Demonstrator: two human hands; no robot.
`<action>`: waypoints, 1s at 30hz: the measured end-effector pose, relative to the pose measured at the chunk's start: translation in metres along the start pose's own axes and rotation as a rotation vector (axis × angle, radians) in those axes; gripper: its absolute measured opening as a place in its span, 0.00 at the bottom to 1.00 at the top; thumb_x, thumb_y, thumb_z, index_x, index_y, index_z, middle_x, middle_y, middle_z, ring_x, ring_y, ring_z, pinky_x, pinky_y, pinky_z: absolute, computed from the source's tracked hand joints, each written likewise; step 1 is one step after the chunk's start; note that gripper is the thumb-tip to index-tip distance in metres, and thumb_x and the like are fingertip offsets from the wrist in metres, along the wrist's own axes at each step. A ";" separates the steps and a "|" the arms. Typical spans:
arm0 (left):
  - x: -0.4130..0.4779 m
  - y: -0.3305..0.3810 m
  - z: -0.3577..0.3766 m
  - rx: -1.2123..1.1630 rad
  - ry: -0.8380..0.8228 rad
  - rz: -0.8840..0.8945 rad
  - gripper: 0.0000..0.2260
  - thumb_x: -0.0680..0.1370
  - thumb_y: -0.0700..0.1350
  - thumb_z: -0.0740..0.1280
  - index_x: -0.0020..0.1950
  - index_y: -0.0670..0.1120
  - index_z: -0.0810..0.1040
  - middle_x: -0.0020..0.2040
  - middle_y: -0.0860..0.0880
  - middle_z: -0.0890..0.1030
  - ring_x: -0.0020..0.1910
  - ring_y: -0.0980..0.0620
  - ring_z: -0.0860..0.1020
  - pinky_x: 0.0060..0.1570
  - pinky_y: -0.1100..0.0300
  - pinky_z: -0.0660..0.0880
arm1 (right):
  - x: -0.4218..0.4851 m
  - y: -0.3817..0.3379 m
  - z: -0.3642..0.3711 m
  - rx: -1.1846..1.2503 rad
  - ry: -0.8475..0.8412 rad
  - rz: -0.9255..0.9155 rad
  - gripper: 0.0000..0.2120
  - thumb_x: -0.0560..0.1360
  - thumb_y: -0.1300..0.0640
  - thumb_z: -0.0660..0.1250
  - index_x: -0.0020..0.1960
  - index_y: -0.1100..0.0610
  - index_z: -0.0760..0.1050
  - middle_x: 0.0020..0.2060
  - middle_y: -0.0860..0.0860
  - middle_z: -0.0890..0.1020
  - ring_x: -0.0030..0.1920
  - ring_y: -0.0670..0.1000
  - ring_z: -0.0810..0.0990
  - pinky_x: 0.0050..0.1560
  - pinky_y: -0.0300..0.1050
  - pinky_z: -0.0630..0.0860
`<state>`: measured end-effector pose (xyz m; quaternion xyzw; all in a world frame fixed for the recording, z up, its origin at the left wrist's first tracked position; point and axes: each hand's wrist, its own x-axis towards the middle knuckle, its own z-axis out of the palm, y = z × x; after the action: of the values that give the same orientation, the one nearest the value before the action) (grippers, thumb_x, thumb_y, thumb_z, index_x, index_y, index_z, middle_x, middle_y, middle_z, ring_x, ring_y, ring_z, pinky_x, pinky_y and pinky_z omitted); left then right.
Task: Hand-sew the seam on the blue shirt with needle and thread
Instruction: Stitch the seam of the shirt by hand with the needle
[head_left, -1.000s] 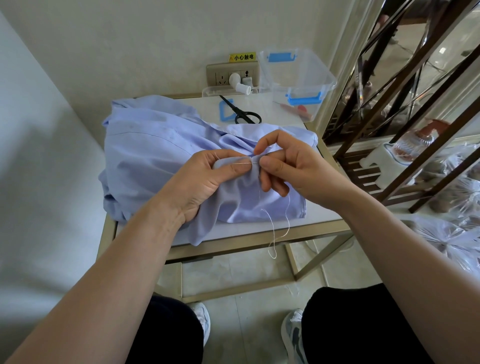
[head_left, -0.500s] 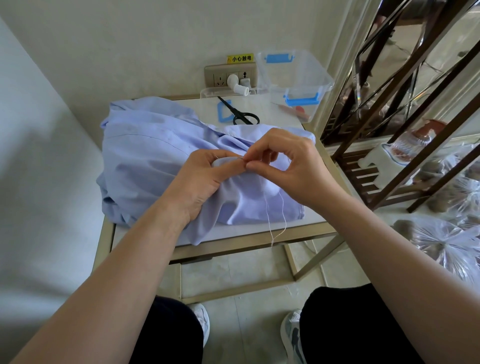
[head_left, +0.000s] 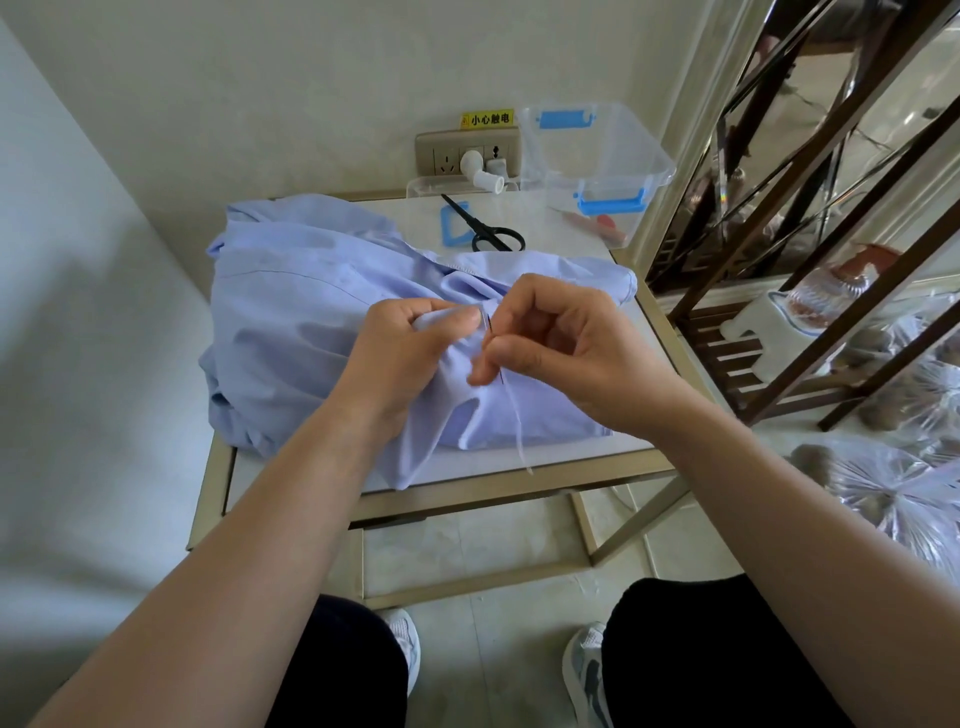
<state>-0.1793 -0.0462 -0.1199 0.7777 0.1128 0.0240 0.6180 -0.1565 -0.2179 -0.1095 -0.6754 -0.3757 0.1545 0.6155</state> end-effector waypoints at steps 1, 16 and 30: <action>0.002 -0.001 -0.001 -0.019 0.013 -0.004 0.13 0.77 0.43 0.68 0.35 0.37 0.75 0.31 0.49 0.68 0.32 0.55 0.65 0.33 0.65 0.64 | -0.001 -0.003 -0.002 0.100 -0.115 0.105 0.03 0.78 0.67 0.64 0.47 0.61 0.72 0.36 0.56 0.82 0.40 0.53 0.84 0.49 0.45 0.79; 0.001 0.001 0.001 -0.131 0.045 -0.032 0.04 0.75 0.45 0.72 0.41 0.47 0.84 0.33 0.55 0.81 0.35 0.60 0.76 0.40 0.68 0.73 | 0.002 -0.003 -0.012 -0.136 0.131 0.392 0.04 0.77 0.58 0.69 0.45 0.55 0.75 0.25 0.47 0.64 0.26 0.45 0.59 0.29 0.36 0.59; -0.005 0.007 0.002 -0.235 -0.045 -0.067 0.04 0.72 0.45 0.73 0.42 0.46 0.87 0.43 0.44 0.85 0.43 0.53 0.79 0.51 0.59 0.74 | 0.011 0.016 0.003 -0.444 0.449 0.157 0.08 0.74 0.59 0.73 0.38 0.54 0.76 0.20 0.42 0.62 0.24 0.45 0.62 0.31 0.33 0.59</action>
<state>-0.1826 -0.0511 -0.1129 0.6960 0.1213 -0.0013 0.7077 -0.1459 -0.2078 -0.1226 -0.8372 -0.2020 -0.0370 0.5069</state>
